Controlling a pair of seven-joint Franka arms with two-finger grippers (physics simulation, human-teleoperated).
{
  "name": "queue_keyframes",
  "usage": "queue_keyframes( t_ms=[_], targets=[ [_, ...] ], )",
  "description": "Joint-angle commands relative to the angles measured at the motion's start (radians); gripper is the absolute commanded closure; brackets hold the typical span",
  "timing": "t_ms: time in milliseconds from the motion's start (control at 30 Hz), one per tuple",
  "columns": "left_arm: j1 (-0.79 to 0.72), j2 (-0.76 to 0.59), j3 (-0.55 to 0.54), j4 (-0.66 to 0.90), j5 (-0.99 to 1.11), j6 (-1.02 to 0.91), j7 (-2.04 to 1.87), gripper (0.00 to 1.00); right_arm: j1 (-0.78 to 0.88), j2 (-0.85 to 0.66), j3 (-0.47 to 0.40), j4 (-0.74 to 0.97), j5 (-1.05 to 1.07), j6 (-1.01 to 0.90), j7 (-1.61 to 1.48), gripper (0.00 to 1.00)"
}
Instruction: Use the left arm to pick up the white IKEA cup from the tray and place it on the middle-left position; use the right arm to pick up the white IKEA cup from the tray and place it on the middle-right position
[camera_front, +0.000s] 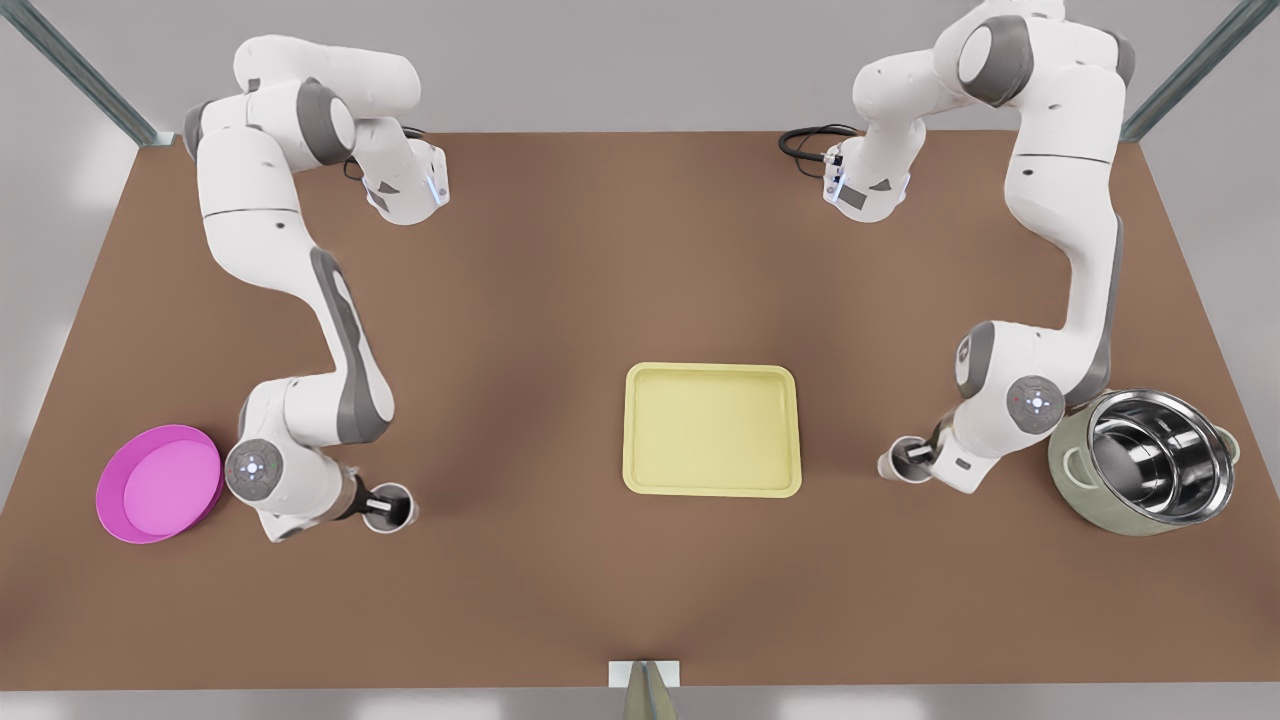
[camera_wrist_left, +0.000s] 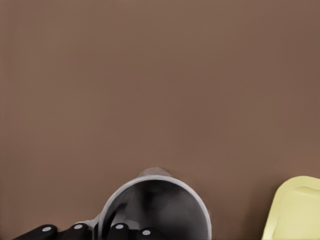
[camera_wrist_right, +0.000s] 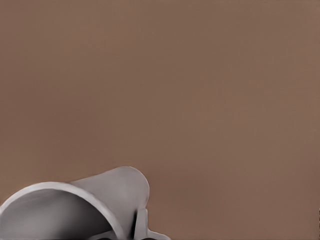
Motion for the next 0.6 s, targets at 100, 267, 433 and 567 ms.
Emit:
queue_keyframes(
  t_ms=[100, 267, 433, 567],
  targets=[
    [0.023, 0.041, 0.0, -0.016, 0.021, 0.116, 0.542, 0.9, -0.007, 0.027, 0.001, 0.0, -0.032, 0.06, -0.455, 0.33],
    [0.023, 0.043, 0.002, -0.016, 0.024, 0.147, 0.54, 0.89, -0.007, 0.029, 0.0, 0.0, -0.027, 0.06, -0.453, 0.06],
    [0.024, 0.048, 0.002, -0.013, 0.038, 0.159, 0.54, 0.0, -0.016, 0.027, -0.002, 0.002, -0.028, 0.058, -0.455, 0.0],
    [0.026, 0.052, 0.003, -0.013, 0.038, 0.159, 0.54, 0.0, -0.018, 0.026, -0.002, 0.002, -0.027, 0.058, -0.455, 0.0]
  ],
)
